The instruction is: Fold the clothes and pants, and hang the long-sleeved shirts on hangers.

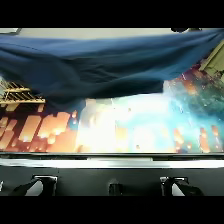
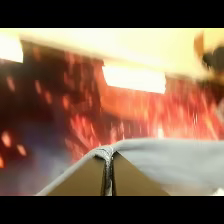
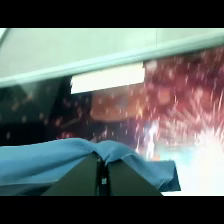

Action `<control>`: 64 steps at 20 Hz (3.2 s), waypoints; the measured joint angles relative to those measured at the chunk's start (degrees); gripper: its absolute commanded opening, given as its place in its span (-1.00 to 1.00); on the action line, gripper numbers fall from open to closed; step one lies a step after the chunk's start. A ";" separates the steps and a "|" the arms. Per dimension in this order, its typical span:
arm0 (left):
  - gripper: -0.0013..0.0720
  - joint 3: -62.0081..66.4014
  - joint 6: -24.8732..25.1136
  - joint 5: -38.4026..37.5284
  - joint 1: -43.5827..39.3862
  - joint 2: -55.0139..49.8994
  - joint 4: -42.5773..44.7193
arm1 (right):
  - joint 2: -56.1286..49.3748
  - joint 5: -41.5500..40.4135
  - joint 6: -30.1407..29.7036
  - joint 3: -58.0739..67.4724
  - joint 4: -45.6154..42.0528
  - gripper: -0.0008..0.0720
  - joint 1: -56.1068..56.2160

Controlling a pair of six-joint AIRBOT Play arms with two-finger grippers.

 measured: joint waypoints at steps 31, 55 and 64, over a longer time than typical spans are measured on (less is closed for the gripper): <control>-0.93 -13.16 7.96 16.24 -12.41 -42.71 7.80 | -46.18 -2.34 8.87 -4.48 -14.64 -0.90 0.07; -0.05 -10.86 4.61 -3.30 -15.54 -52.98 9.99 | -52.57 4.85 7.06 -12.17 -17.29 0.24 1.07; -0.05 -17.73 5.95 -9.79 -7.61 -37.79 13.68 | -37.46 7.61 -0.98 -18.88 -13.09 0.32 -8.52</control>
